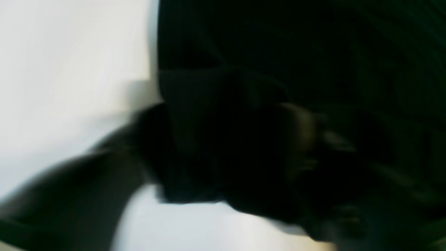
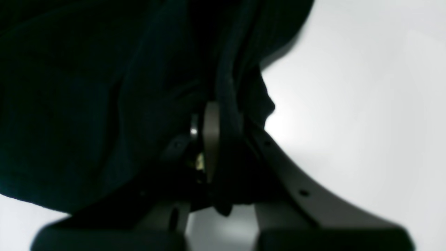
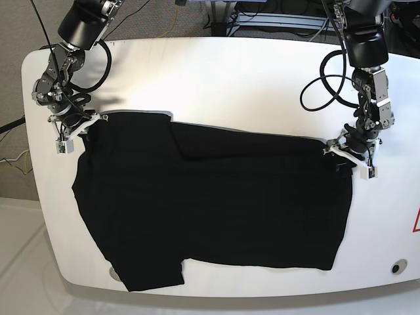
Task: Fold the T-shirt properly
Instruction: 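Drag the shirt edge toward the robot with both grippers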
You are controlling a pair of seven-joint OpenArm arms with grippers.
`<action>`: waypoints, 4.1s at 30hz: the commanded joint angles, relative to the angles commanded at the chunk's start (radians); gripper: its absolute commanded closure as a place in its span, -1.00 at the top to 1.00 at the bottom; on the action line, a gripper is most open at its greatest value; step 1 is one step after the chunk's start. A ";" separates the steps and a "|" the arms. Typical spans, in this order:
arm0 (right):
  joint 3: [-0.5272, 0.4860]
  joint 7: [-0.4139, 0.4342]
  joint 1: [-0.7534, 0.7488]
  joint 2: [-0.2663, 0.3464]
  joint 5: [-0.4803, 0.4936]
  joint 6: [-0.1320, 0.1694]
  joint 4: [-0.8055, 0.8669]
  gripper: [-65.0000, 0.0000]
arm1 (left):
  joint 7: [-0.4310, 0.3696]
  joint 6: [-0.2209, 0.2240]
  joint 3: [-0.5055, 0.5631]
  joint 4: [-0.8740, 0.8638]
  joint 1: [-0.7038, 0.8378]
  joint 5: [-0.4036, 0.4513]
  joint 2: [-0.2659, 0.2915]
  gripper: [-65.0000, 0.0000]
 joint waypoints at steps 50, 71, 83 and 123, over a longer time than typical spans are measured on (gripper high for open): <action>0.000 0.000 -0.106 -0.037 0.002 0.005 0.008 -1.00 | 0.000 0.000 -0.005 0.005 0.192 -0.002 0.002 -1.00; 0.002 0.000 -0.232 -0.066 0.003 0.005 0.084 -1.00 | 0.005 0.002 -0.097 0.006 0.348 0.003 -0.005 -1.00; 0.005 0.000 -0.311 -0.084 0.003 0.005 0.092 -1.00 | 0.005 0.002 -0.129 0.006 0.423 0.003 -0.028 -1.00; 0.068 0.000 -0.482 -0.141 -0.006 0.005 0.230 -1.00 | 0.068 0.002 -0.135 0.008 0.597 0.005 -0.040 -1.00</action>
